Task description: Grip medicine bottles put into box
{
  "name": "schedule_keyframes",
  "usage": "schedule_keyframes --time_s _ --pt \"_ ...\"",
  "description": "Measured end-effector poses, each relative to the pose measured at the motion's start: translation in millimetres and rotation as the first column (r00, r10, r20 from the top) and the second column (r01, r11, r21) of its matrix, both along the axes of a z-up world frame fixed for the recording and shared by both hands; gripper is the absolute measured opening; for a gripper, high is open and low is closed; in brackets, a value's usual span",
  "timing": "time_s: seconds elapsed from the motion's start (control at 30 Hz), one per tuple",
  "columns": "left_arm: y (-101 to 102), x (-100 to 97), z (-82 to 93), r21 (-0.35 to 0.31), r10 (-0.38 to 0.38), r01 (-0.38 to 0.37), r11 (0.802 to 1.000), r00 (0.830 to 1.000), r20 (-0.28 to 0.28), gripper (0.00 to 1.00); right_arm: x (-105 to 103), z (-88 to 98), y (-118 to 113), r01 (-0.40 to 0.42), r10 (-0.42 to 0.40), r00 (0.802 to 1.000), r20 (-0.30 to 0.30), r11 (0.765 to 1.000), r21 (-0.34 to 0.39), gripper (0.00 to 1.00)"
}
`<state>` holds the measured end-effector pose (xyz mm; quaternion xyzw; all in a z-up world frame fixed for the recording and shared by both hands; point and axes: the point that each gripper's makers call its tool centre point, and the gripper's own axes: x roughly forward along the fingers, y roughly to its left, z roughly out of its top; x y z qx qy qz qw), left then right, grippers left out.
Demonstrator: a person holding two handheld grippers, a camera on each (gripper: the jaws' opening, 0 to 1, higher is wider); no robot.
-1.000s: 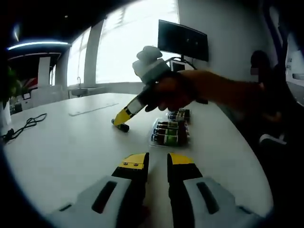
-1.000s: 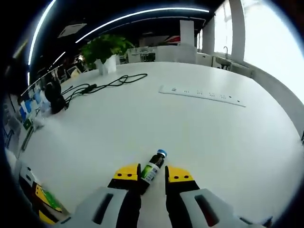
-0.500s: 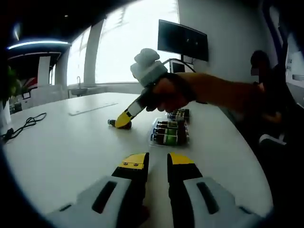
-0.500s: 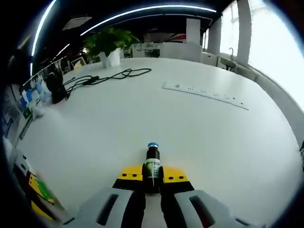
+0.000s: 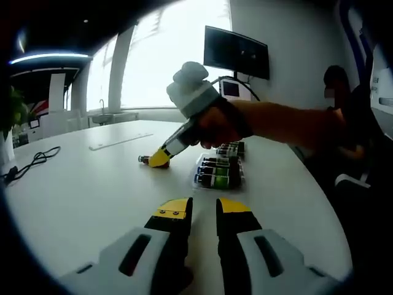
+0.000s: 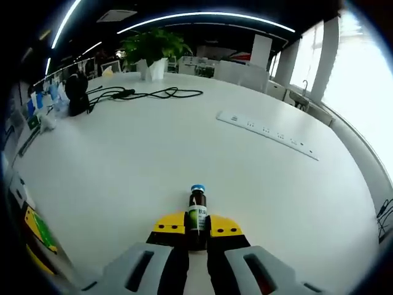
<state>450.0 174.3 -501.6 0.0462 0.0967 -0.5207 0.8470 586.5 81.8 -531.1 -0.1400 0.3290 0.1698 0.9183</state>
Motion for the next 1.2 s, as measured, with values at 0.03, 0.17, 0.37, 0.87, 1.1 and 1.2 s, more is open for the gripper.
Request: schedule_keyframes --time_s 0.03,0.17,0.37,0.87,1.1,1.2 --pt "0.1 0.2 -0.2 0.0 0.001 -0.001 1.0 1.0 -0.001 0.1 0.1 -0.1 -0.5 0.004 -0.004 1.0 -0.002 1.0 0.004 0.06" --pt "0.4 0.7 0.0 0.001 0.002 -0.002 1.0 1.0 0.001 0.1 -0.4 -0.2 -2.3 0.004 -0.004 1.0 -0.01 1.0 0.007 0.06" --pt "-0.1 -0.2 -0.4 0.001 -0.001 0.001 1.0 1.0 0.0 0.1 -2.0 2.7 -3.8 0.017 -0.016 1.0 -0.016 0.999 0.042 0.05" --pt "0.6 0.4 -2.7 0.003 -0.001 0.001 1.0 1.0 -0.008 0.1 -22.3 42.1 2.7 0.004 -0.011 0.998 0.054 0.991 0.135 0.06" --pt "0.7 0.0 -2.9 0.004 -0.002 0.002 1.0 1.0 -0.008 0.1 -44.0 53.5 7.5 -0.012 -0.003 0.996 0.094 0.988 0.155 0.06" --pt "0.5 -0.4 -3.0 0.004 -0.003 0.003 1.0 1.0 -0.009 0.1 -53.8 52.9 6.8 -0.004 -0.011 0.995 0.096 0.988 0.157 0.06"
